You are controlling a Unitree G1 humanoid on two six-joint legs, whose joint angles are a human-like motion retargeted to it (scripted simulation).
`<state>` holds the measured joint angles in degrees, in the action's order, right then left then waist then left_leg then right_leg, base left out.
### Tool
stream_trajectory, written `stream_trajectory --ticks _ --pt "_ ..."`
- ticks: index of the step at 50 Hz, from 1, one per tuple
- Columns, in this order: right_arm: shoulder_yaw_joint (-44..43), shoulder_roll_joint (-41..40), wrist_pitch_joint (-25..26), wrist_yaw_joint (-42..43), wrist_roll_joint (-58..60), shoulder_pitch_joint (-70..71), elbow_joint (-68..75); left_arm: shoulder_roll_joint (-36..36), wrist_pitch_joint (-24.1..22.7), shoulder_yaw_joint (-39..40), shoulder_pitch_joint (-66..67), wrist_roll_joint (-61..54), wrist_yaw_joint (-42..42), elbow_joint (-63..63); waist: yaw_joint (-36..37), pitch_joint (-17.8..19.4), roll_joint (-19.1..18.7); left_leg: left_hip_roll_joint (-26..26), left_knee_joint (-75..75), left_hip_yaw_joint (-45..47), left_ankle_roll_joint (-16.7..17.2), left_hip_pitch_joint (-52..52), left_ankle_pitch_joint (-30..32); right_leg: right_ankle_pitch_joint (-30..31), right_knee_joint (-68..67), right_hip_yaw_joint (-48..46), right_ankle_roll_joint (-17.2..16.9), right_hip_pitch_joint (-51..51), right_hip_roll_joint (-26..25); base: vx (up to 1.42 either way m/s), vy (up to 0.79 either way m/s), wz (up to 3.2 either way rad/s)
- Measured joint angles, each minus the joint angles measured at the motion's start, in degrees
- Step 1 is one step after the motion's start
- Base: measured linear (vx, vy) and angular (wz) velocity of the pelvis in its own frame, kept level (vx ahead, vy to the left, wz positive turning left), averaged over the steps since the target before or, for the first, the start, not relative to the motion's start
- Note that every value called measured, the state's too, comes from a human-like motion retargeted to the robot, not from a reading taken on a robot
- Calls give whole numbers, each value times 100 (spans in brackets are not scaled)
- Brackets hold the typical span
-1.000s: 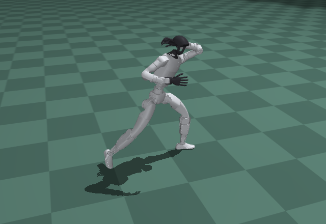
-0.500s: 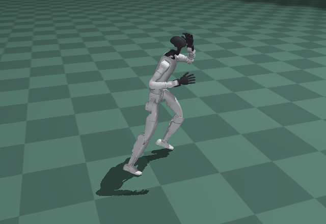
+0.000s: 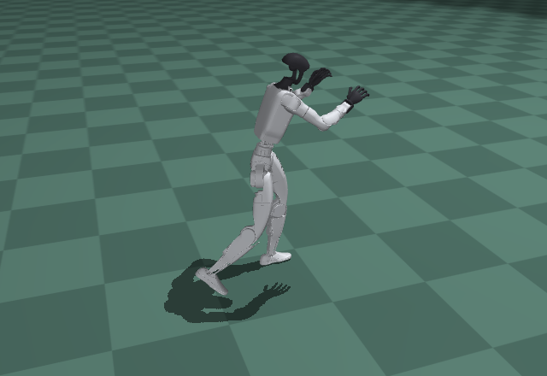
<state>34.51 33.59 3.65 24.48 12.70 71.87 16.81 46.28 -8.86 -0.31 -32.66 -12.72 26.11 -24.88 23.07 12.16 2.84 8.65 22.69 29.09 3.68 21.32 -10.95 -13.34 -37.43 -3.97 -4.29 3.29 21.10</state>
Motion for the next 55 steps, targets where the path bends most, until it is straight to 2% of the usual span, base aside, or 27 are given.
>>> stream_trajectory --ticks 2,5,8,10,12,13,15,18,20,22,25,27,30,31,33,35,37,39,42,45,48,50,52,55 --pt "-725 -58 -352 -284 -111 -1839 -1483 564 467 -1352 -1917 958 -117 1237 -735 -144 -342 298 305 -322 11 -59 -149 -19 -42 -352 165 181 -356 28 14 87" --pt "-1728 -70 -823 -448 -481 -4197 -2893 820 977 -3939 -5253 2129 -292 4184 -1901 103 -545 212 -77 -745 136 -401 -106 350 396 -905 83 372 -579 20 12 118" --pt "-2716 287 -1148 -204 -835 -6481 -3554 -186 1347 -6309 -7360 3227 -348 8229 -3015 271 -784 -33 -458 -1264 122 -428 7 996 314 -1567 11 518 -481 17 14 153" --pt "-3267 552 -1213 -176 -931 -7780 -3695 -707 1210 -7201 -7941 3208 -851 10256 -3738 484 -997 -154 -755 -1617 241 -444 129 1172 120 -1883 23 479 -435 14 14 145" --pt "-3890 714 -1264 -274 -986 -9007 -3735 -625 891 -7522 -8266 3194 -1287 10787 -4288 703 -1136 -257 -1067 -1869 501 -483 260 1241 326 -1987 -20 310 -493 12 11 108" --pt "-4227 726 -1293 -348 -1020 -9604 -3748 -404 757 -7628 -8410 3243 -1257 10566 -4468 798 -1171 -312 -1228 -1940 638 -515 321 1237 535 -1994 -36 205 -532 11 8 63" --pt "-4758 555 -1270 -399 -958 -10556 -3703 139 670 -7685 -8658 2955 -681 9527 -4553 866 -1115 -592 -1871 -1878 540 -652 631 1126 936 -1951 -40 131 -432 9 5 9" --pt "-4872 0 -1216 -230 -787 -11150 -3588 841 498 -6961 -8412 2353 446 7184 -4113 882 -951 -761 -2388 -1659 514 -784 741 872 1418 -2030 -18 64 -342 9 0 -61" --pt "-4537 -286 -1192 -37 -902 -10940 -3461 1214 149 -6263 -7800 1748 917 5403 -3688 910 -781 -804 -2521 -1497 424 -833 691 779 1555 -2082 72 85 -289 13 -2 -81" --pt "-3943 -576 -1259 70 -1418 -10274 -3172 1296 -217 -5207 -6520 1127 969 3677 -3280 958 -648 -810 -2457 -1433 342 -891 557 801 1503 -2058 231 85 -246 23 1 -42" --pt "-3281 -1009 -1711 -43 -2563 -9500 -2652 465 -648 -2988 -3204 542 491 1674 -2878 662 -853 -820 -2047 -1693 245 -873 196 1013 1163 -2017 498 27 -179 39 4 66" --pt "-2929 -1326 -1933 -314 -3239 -9108 -2305 -499 -832 -2003 -1015 23 -144 834 -2722 418 -1041 -813 -1473 -2126 289 -842 -270 1236 551 -1982 624 -29 -125 53 5 176" --pt "-2710 -1934 -2237 -511 -4213 -8524 -2033 -1816 -818 -1343 1665 -399 -851 156 -2278 53 -1129 -1031 -1252 -2890 196 -1149 -604 1702 -348 -1570 953 -112 -108 59 4 237" --pt "-2799 -2109 -2363 -472 -4458 -8270 -2051 -1973 -802 -1314 2309 -544 -1024 13 -2015 -38 -1069 -1122 -1262 -3153 136 -1326 -684 1810 -844 -1267 953 -27 -176 60 -3 263" --pt "-3131 -2349 -2618 -391 -4888 -7652 -2210 -2009 -747 -1340 3296 -915 -1321 -180 -1429 -181 -897 -1274 -1249 -3659 -47 -1664 -846 1769 -2000 -753 892 206 -380 60 -10 265" --pt "-3703 -2269 -2853 -410 -5364 -6802 -2458 -1638 -641 -1370 3840 -1295 -1576 -230 -838 -245 -709 -1312 -1038 -4148 -173 -1943 -1086 1316 -3402 -703 882 453 -480 57 -18 252" --pt "-4354 -1676 -3047 -503 -5909 -5745 -2617 -1087 -489 -1245 4064 -1532 -1809 -59 -428 -268 -590 -1245 -703 -4582 -113 -2197 -1320 736 -4868 -1065 1037 643 -278 55 -21 230" --pt "-4821 -758 -3260 -551 -6366 -4623 -2738 -556 -333 -999 4235 -1687 -2002 294 -204 -345 -540 -1082 -403 -4981 120 -2443 -1485 107 -6120 -1371 1083 862 -127 54 -28 209" --pt "-4692 790 -3645 -560 -6593 -2781 -3338 150 -151 -505 4561 -1495 -2101 919 -36 -595 -482 -697 -243 -5477 538 -2774 -1576 -899 -7307 -1591 863 1531 23 53 -37 169" --pt "-3311 2239 -3939 -632 -6317 -472 -4820 654 -111 38 4922 -1256 -2190 1231 37 -799 -194 -432 -396 -5863 744 -2983 -1487 -1494 -7547 -1579 531 2612 810 53 -45 155" --pt "-533 3408 -3734 -1160 -6055 2614 -6570 767 -129 777 5477 -1648 -2610 1152 -122 -867 55 -78 -602 -6184 699 -3151 -1383 -1561 -6677 -1554 62 3379 1840 51 -57 202" --pt "1760 3722 -3461 -1801 -6160 4916 -7330 609 -132 1339 5938 -1860 -2877 1017 -331 -914 42 340 -716 -6352 726 -3231 -1333 -1484 -5596 -1720 -213 3471 2302 47 -67 214" --pt "3408 3806 -3266 -2196 -6227 6417 -7653 352 -141 1796 6316 -2013 -2996 904 -522 -1002 65 708 -730 -6523 851 -3159 -1317 -1547 -4128 -2006 -363 3357 2590 41 -72 183" --pt "4515 4020 -3309 -2007 -6128 7236 -7558 -152 -189 2145 6546 -2184 -2882 813 -658 -1038 173 1025 -581 -6761 1090 -2952 -1376 -1647 -1299 -2549 -572 2916 2686 36 -79 127"
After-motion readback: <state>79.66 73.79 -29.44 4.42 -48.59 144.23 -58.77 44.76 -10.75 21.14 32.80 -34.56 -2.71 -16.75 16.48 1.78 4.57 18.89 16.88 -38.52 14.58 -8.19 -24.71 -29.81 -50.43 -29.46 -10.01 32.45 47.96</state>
